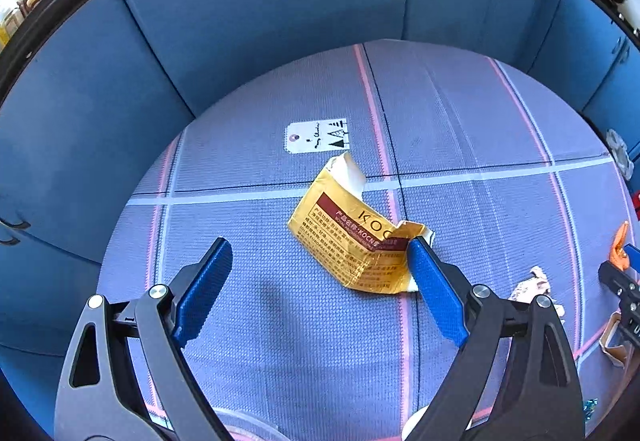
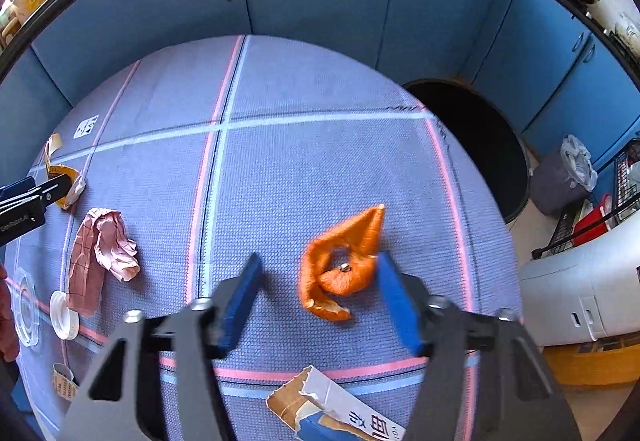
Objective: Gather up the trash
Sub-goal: 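Grasp the yellow KOCA paper box with the left tool while the right tool grasps the orange peel, then carry the yellow box and orange peel with both tools over the black bin, then open the right tool to drop the peel while the left tool drops the yellow box into the bin, then move both open tools back over the table, then grasp the clear plastic lid with the left tool while the right tool grasps the white-and-brown paper carton, then carry the clear lid and paper carton with both tools over the black bin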
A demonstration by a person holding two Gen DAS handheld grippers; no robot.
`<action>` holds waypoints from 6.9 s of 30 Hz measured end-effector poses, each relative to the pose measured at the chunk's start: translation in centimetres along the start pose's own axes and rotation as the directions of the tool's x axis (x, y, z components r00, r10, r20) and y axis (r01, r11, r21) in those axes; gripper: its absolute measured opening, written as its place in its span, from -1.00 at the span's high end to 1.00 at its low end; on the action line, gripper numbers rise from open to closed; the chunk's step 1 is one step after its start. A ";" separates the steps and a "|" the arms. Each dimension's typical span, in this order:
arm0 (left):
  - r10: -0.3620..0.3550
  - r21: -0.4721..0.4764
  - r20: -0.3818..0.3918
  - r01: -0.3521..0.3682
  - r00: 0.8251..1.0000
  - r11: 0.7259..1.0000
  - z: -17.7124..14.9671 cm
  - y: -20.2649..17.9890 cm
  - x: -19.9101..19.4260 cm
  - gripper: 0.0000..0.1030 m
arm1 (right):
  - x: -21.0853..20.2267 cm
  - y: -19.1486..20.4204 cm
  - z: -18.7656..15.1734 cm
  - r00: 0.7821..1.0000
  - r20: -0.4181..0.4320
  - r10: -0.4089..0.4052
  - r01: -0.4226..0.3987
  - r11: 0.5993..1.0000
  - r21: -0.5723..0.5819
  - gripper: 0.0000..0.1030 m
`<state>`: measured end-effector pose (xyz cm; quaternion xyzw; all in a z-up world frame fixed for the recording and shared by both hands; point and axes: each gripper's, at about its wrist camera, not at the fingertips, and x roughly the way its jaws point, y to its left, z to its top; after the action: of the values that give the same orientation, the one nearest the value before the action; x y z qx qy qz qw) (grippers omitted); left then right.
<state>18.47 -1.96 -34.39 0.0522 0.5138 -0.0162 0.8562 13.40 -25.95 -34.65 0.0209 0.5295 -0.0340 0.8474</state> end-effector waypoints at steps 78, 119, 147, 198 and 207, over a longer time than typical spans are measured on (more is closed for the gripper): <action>-0.550 0.458 0.050 0.470 0.834 0.755 14.3 -31.5 -10.0 0.26 | -10.2 -18.5 7.1 0.925 0.196 -0.326 0.244 0.903 0.353 -0.38; -0.057 -0.024 0.103 0.060 0.993 0.998 -3.7 -2.9 -9.8 -0.84 | -7.5 -0.6 -5.2 0.992 0.114 0.055 -0.042 0.993 -0.108 -0.38; 0.043 -0.233 0.002 -0.042 0.999 0.972 -13.3 4.6 -4.9 -0.83 | -4.9 0.5 -8.3 0.993 0.115 0.002 0.020 0.981 -0.193 -0.42; -0.343 0.246 0.184 0.295 0.921 0.923 11.0 -20.3 -9.9 -0.67 | -9.9 -13.1 8.1 0.960 0.266 -0.093 0.037 0.977 0.208 0.52; -0.402 0.275 0.167 0.349 0.900 0.896 14.1 -23.9 -9.6 -0.67 | -9.9 -15.3 10.3 0.953 0.268 -0.138 0.068 0.965 0.254 0.52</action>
<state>24.38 -27.47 -21.11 0.0518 0.4107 -0.2492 0.8755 17.08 -41.54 -21.22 0.0913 0.3949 -0.1455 0.9025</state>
